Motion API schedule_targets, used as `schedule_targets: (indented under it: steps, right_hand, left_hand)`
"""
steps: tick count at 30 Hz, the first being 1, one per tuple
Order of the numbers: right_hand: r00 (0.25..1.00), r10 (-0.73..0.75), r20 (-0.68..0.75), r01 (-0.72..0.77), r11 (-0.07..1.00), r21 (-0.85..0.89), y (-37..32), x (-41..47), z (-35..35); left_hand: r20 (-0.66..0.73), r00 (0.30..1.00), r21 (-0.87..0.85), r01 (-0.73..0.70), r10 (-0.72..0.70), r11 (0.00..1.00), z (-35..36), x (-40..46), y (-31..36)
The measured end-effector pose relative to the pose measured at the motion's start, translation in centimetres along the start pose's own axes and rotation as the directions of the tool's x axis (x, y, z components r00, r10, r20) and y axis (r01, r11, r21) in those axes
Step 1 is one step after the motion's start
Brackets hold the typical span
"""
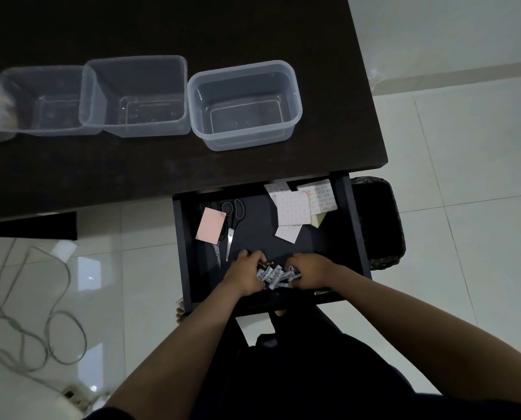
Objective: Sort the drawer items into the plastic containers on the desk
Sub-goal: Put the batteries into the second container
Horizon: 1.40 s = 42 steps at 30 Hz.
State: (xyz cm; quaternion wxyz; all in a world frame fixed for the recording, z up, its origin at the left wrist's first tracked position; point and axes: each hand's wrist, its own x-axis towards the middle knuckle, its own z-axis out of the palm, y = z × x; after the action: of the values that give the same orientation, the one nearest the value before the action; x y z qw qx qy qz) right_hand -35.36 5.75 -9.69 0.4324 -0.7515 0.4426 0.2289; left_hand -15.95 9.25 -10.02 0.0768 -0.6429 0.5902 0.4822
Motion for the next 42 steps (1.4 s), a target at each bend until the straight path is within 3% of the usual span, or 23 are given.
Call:
schedule_targets:
  steps: [4, 10, 18, 22, 28, 42]
  right_hand:
    - [0.999, -0.008, 0.031, 0.008, 1.0, 0.022, -0.5, 0.3, 0.0]
    - [0.997, 0.042, 0.063, -0.057, 0.963, 0.264, -1.2, 0.6, 1.0]
    - [0.995, 0.004, 0.104, -0.04, 0.937, 0.347, -0.8, 0.8, 1.0]
    - [0.993, 0.012, 0.12, -0.056, 0.93, 0.364, -0.8, 1.0, 0.9]
    - [0.987, 0.003, 0.159, -0.056, 0.943, 0.329, -1.2, 0.9, 0.5]
    - [0.996, -0.062, 0.062, 0.035, 0.928, 0.372, -1.2, 1.1, 0.8]
  left_hand:
    - [-0.009, 1.0, -0.028, -0.025, 0.025, 0.999, 0.8, -0.3, -0.2]
    - [-0.003, 0.997, -0.05, -0.074, 0.074, 0.996, 1.4, -0.8, -0.4]
    - [0.093, 0.993, -0.044, -0.07, 0.074, 0.997, 0.9, -0.5, -0.6]
    - [0.148, 0.988, -0.064, -0.041, 0.05, 0.997, 0.7, -0.6, -0.5]
    - [0.124, 0.989, -0.056, -0.076, 0.083, 0.995, 0.6, -1.1, -0.2]
    - [0.124, 0.992, -0.155, -0.016, 0.036, 0.988, 0.5, -1.5, 0.2]
